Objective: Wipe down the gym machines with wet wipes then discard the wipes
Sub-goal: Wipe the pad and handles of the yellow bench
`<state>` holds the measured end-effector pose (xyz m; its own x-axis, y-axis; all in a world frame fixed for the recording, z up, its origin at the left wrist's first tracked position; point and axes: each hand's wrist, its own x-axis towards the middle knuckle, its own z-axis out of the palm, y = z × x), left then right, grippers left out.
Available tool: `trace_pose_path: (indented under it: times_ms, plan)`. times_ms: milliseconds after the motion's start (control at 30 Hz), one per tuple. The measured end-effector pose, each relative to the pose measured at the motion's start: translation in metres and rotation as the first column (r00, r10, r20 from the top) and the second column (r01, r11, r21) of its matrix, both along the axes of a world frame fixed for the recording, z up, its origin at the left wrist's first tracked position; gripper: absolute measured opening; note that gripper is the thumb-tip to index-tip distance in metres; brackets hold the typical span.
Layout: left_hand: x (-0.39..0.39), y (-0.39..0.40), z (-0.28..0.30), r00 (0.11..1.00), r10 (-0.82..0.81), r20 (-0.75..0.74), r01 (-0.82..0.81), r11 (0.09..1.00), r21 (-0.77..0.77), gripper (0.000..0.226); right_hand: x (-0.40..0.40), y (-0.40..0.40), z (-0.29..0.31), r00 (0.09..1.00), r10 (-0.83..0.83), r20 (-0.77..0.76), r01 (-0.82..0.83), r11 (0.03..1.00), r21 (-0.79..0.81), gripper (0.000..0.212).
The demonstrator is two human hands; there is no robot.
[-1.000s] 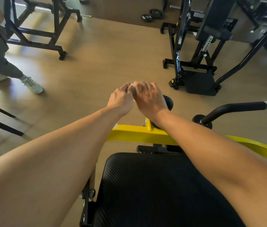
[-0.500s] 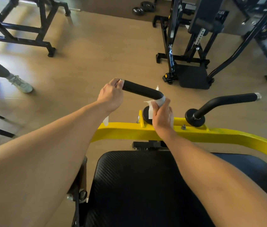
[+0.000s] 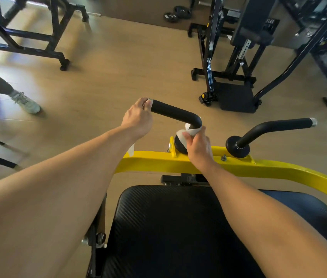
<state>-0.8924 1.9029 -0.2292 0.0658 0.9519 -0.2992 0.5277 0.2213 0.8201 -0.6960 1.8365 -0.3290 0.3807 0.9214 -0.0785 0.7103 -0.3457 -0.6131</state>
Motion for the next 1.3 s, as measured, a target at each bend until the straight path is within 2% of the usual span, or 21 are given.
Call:
trace_pose_path:
  times_ms: [67,133,167,233,300,333,400,500,767,867,1000,1067,1167,1233,1300]
  plan:
    - [0.001,0.0,0.001,1.0,0.005,0.002,-0.005,1.0,-0.009,0.04,-0.002,-0.001,-0.003,0.996,-0.035,-0.085,0.024,0.992,-0.121,0.055]
    - [0.002,-0.001,0.0,1.0,0.004,-0.008,-0.004,1.0,-0.001,0.04,-0.006,-0.001,-0.002,0.985,-0.082,-0.152,0.067,0.993,-0.102,0.053]
    - [0.002,-0.002,0.0,1.0,0.006,-0.011,-0.006,1.0,0.003,0.04,-0.008,-0.001,0.0,0.977,-0.105,-0.186,0.097,0.994,-0.052,0.05]
    - [0.002,-0.003,0.0,1.0,0.01,-0.013,-0.01,1.0,0.009,0.04,-0.011,0.0,0.008,0.967,-0.089,-0.238,0.129,0.979,0.157,0.043]
    - [0.002,-0.002,-0.001,1.0,0.011,-0.011,-0.011,1.0,0.015,0.04,-0.011,0.003,0.017,0.989,-0.014,-0.148,0.071,0.919,0.387,0.036]
    - [0.001,-0.002,-0.001,1.0,0.009,-0.01,-0.009,1.0,0.016,0.041,-0.01,0.006,0.017,0.996,0.006,-0.093,0.036,0.897,0.441,0.035]
    - [0.0,-0.002,-0.002,1.0,-0.003,-0.013,0.003,1.0,0.011,0.041,-0.01,0.007,0.012,0.998,-0.006,-0.062,0.031,0.914,0.405,0.037]
    - [0.0,0.001,-0.002,1.0,-0.014,-0.008,0.014,1.0,0.004,0.041,-0.013,0.011,0.008,0.989,-0.099,-0.106,0.121,0.966,0.226,0.043]
    - [0.0,0.0,-0.003,1.0,-0.024,-0.004,0.024,1.0,-0.006,0.042,-0.009,0.018,0.007,0.93,-0.158,-0.332,0.205,0.972,0.112,0.053]
    - [0.0,0.0,-0.004,1.0,-0.014,0.02,0.014,1.0,-0.005,0.042,-0.01,0.011,0.019,0.921,-0.107,-0.375,0.15,0.985,0.086,0.06]
    - [0.001,-0.001,-0.005,1.0,-0.012,0.028,0.012,1.0,-0.001,0.043,-0.007,-0.015,0.022,0.942,0.037,-0.333,0.023,0.984,0.175,0.073]
    - [0.001,-0.001,-0.005,1.0,-0.007,0.028,0.007,1.0,0.003,0.043,-0.006,-0.023,0.023,0.937,0.068,-0.342,0.011,0.974,0.224,0.067]
    - [0.001,-0.001,-0.005,1.0,-0.003,0.028,0.003,1.0,0.005,0.043,-0.003,-0.023,0.025,0.981,0.059,-0.183,0.001,0.949,0.314,0.055]
    - [0.001,-0.001,-0.005,1.0,-0.005,0.024,0.005,1.0,0.008,0.043,0.003,-0.017,0.021,0.995,0.04,-0.093,-0.009,0.949,0.314,0.052]
    - [0.001,-0.001,-0.006,1.0,-0.011,0.018,0.011,1.0,0.009,0.043,0.009,-0.013,0.013,0.997,0.04,-0.061,-0.025,0.973,0.23,0.05]
